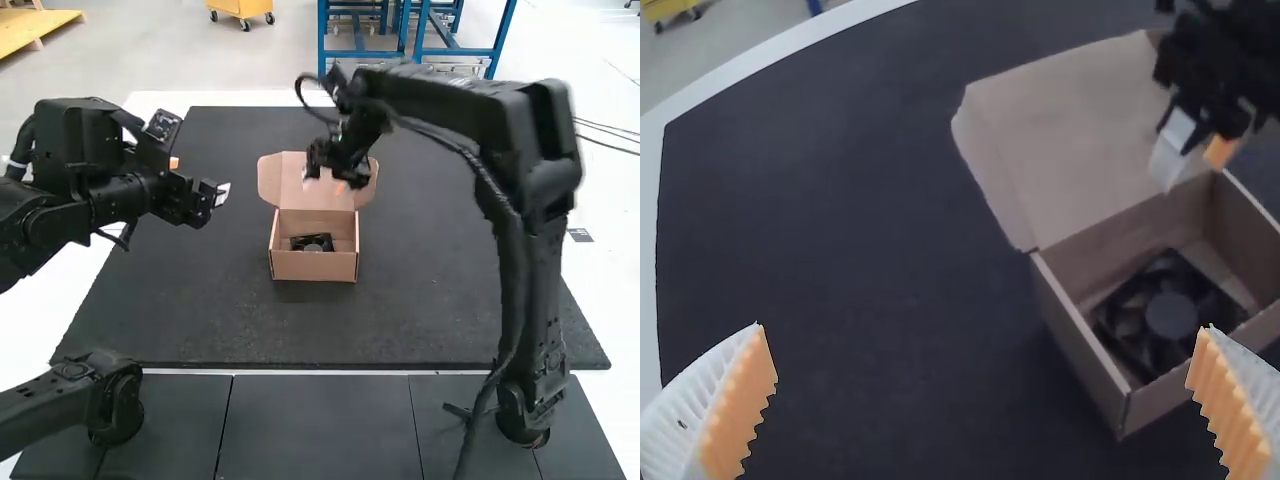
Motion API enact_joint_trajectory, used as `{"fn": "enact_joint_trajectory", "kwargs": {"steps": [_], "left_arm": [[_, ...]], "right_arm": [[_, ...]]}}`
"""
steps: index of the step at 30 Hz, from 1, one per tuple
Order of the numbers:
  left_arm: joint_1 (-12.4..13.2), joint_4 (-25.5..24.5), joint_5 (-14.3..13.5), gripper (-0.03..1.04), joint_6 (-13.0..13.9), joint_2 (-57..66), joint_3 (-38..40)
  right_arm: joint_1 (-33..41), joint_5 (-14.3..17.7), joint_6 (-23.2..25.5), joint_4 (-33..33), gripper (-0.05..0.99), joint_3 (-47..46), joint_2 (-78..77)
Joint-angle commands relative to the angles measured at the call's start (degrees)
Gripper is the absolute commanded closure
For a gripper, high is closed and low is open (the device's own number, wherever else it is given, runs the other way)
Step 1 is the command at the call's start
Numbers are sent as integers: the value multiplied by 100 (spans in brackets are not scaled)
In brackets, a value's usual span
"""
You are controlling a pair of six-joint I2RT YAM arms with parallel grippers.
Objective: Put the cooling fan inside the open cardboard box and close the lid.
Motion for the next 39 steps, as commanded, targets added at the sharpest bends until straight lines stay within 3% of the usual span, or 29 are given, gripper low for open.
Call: {"fn": "enact_joint_trajectory", "kwargs": {"steps": [1,4,7,14,18,21,23,30,39], "left_arm": [[46,134,-18,4,23,263,108],[37,301,-9,4,-64,562,161],[46,407,-1,4,-231,870,223],[46,539,26,4,-776,1424,390],[116,609,140,4,-1198,1459,346],[319,627,342,4,-1664,1450,152],[468,671,342,4,-1796,1441,47],[679,1620,272,4,-1813,1538,-155],[802,1989,219,4,-1682,2162,-111]], "right_arm": [[-72,-195,-31,-26,17,134,-587],[-46,-64,-83,-229,10,116,-965],[-72,-2,-637,-360,4,-130,-1317],[-204,411,-866,387,3,-1352,-2257],[-459,411,-980,1389,3,-2644,-2934],[-617,490,-936,2786,3,-3646,-3444],[-679,516,-945,3173,3,-3980,-3672],[-863,640,-707,3559,3,-4516,-3742],[-1022,666,-813,4122,4,-4577,-3593]]}}
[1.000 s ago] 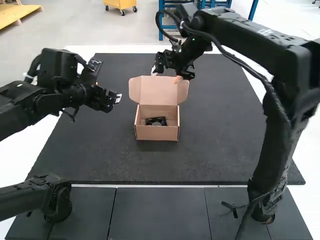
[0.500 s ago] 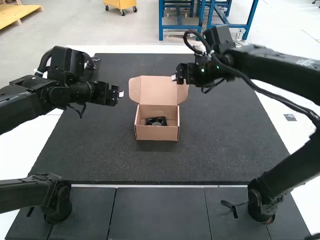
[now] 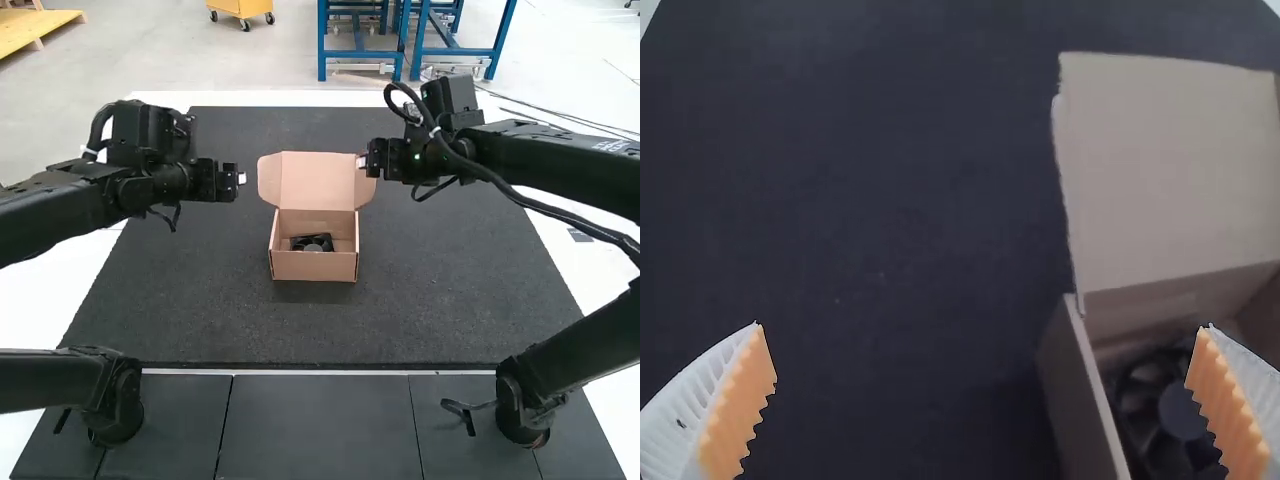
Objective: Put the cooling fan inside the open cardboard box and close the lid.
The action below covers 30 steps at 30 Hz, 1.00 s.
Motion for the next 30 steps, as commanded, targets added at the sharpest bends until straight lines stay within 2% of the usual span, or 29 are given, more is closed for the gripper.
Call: {"fn": "enact_joint_trajectory", "kwargs": {"steps": [1,13,19,30], "left_arm": [[149,175,1,4,93,136,59],[922,843,27,4,709,1059,419],[984,1151,106,4,779,1472,604],[922,1309,168,4,884,2166,964]], "right_arm": [[-106,56,-30,74,4,122,75],[-115,65,-30,522,5,368,796],[-264,82,-83,610,5,579,1200],[-554,100,-145,663,6,904,1666]]}}
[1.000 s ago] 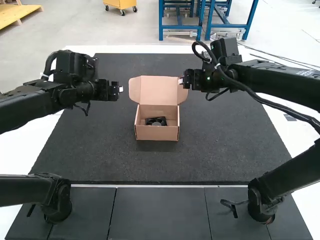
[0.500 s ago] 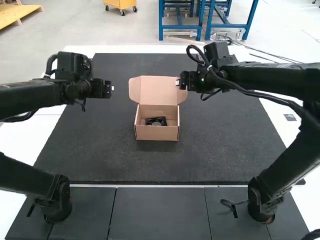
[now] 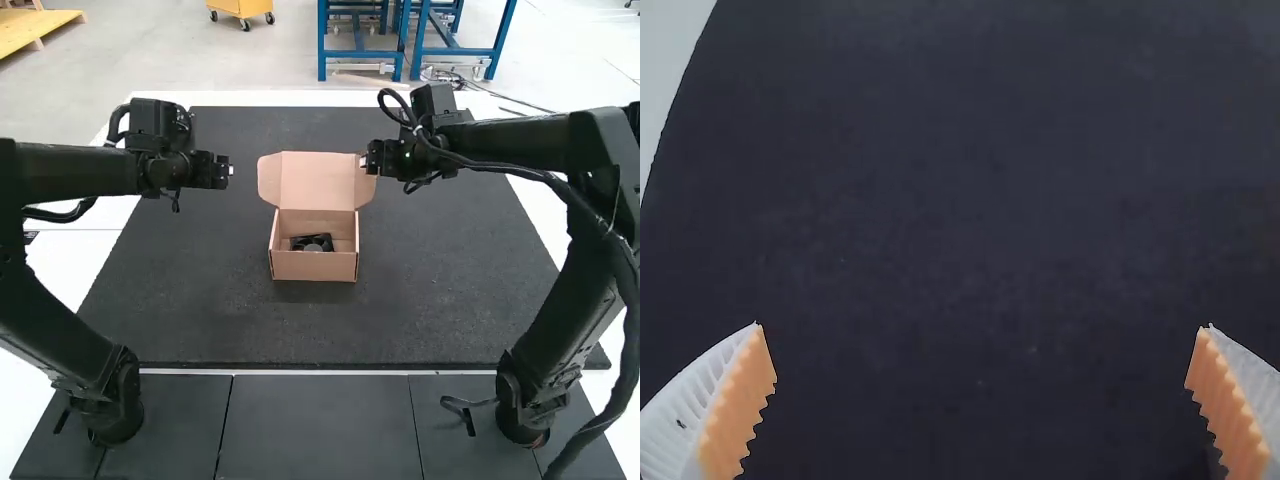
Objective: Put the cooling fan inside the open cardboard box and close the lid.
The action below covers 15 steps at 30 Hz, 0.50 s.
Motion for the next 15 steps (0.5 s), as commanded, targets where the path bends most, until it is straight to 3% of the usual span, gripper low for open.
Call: {"fn": "enact_joint_trajectory", "kwargs": {"steps": [1,15], "left_arm": [[-37,87,80,4,139,134,322],[-46,298,265,4,166,1101,1034]], "right_arm": [[-113,28,-81,42,6,242,62],[-148,-69,-90,16,10,453,360]]}}
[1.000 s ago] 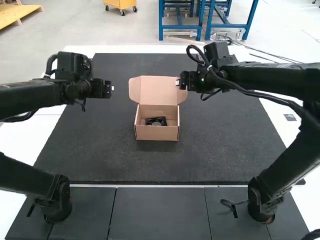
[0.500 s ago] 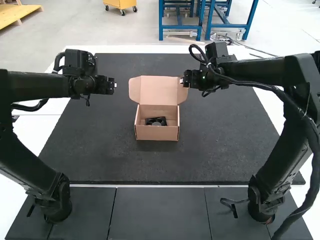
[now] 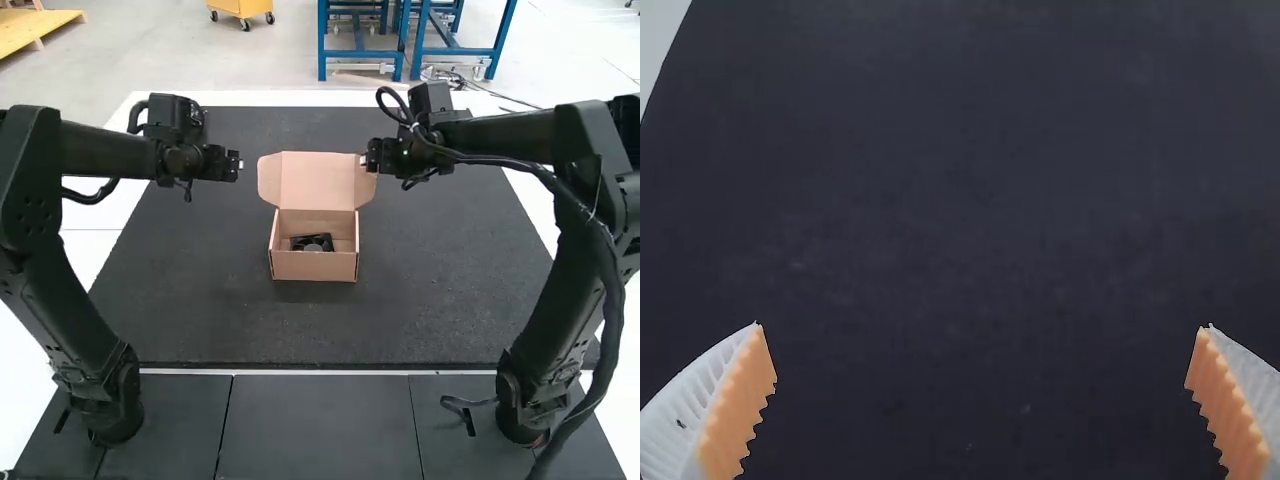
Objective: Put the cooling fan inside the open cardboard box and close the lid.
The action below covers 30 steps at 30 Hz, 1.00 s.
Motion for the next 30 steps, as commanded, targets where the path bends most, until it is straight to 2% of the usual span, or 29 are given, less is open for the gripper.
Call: {"fn": "enact_joint_trajectory", "kwargs": {"steps": [1,4,8,12,16,18,24,30], "left_arm": [[-48,60,103,4,85,56,300],[-119,51,129,4,111,127,361],[-233,51,340,4,111,162,361],[-409,-11,428,4,111,223,361],[-541,-37,472,4,111,250,361],[-541,-37,472,4,111,250,379],[-541,-63,463,4,102,250,405],[-541,-63,463,4,94,258,405]], "right_arm": [[-102,-65,-40,22,11,162,26],[-111,-73,-40,14,12,171,26],[-111,-82,-40,-30,14,171,26],[-111,-108,-40,-74,24,180,26],[-111,-205,4,-74,41,171,26],[-111,-223,39,-65,51,162,26],[-111,-319,101,-21,71,180,26],[-111,-398,110,-65,74,215,0]]}}
